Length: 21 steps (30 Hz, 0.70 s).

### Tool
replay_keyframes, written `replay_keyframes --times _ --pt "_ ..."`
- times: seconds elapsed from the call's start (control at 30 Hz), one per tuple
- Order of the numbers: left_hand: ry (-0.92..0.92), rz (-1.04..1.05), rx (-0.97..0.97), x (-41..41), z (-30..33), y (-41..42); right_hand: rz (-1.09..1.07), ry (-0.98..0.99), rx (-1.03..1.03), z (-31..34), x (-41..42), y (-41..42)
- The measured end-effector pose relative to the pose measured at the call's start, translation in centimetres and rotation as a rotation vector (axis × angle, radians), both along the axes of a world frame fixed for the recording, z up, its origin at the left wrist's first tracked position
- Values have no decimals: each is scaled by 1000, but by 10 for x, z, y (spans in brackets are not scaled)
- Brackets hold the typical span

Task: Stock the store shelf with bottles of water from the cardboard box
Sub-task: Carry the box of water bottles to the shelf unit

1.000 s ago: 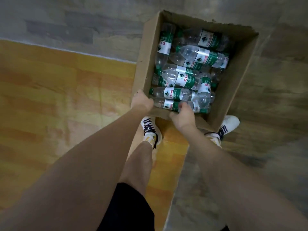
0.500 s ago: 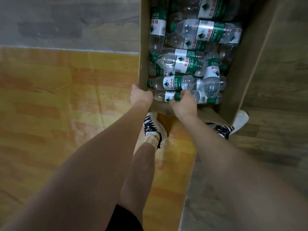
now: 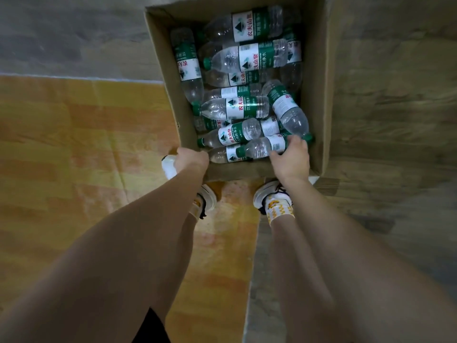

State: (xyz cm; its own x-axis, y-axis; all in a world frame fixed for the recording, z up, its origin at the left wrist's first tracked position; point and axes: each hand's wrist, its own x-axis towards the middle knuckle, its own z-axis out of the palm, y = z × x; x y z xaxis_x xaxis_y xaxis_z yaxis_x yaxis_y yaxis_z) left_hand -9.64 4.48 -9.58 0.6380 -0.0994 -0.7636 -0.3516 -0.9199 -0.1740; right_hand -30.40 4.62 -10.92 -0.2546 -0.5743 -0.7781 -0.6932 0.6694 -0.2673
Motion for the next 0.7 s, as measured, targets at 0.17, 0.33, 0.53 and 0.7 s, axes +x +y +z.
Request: replay_keyframes --times 0.17,0.33,0.53,0.7 --pt "2 49 49 2 -3 0 7 224 -135 0 -15 -9" --pt "27 157 44 -2 -5 -6 21 243 -225 -4 -19 -26" --pt "-17 144 11 2 -9 -5 -45 234 -121 -10 -15 -38" --pt "-84 49 -58 2 -14 -10 -99 255 -62 -22 -13 -52"
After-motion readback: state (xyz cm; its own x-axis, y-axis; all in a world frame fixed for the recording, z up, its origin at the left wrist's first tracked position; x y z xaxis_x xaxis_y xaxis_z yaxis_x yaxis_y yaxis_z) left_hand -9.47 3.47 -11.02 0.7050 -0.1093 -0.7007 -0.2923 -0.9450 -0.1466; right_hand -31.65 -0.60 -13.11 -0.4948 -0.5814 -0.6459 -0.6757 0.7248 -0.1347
